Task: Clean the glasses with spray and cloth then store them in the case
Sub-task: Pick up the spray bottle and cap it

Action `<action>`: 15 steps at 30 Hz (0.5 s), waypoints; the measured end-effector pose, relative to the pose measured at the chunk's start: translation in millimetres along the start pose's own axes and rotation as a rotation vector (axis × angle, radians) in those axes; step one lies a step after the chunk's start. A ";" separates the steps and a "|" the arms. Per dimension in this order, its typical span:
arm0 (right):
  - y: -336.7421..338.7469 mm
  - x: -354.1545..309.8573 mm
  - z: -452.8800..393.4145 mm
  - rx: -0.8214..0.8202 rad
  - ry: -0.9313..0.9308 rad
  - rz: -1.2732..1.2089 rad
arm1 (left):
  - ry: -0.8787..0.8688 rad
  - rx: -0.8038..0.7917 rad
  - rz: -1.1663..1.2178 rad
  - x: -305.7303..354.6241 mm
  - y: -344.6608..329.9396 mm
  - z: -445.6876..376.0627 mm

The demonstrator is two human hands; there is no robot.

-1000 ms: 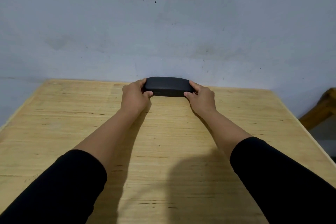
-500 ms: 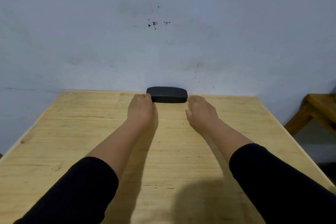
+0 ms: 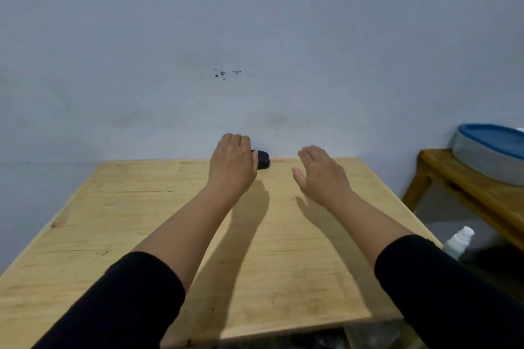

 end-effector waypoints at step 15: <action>91.2 118.4 147.8 0.187 -0.310 0.045 | -0.274 -0.047 0.284 170.5 -26.3 54.3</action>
Point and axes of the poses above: each hand's wrist, its own z-axis away from the middle knuckle, its own y-axis out of the back of the hand, x = y × z, the point moved 3 cm from there along -z, towards the middle knuckle, and after that the axes turned 6 degrees about -x, right-handed, at the moved point
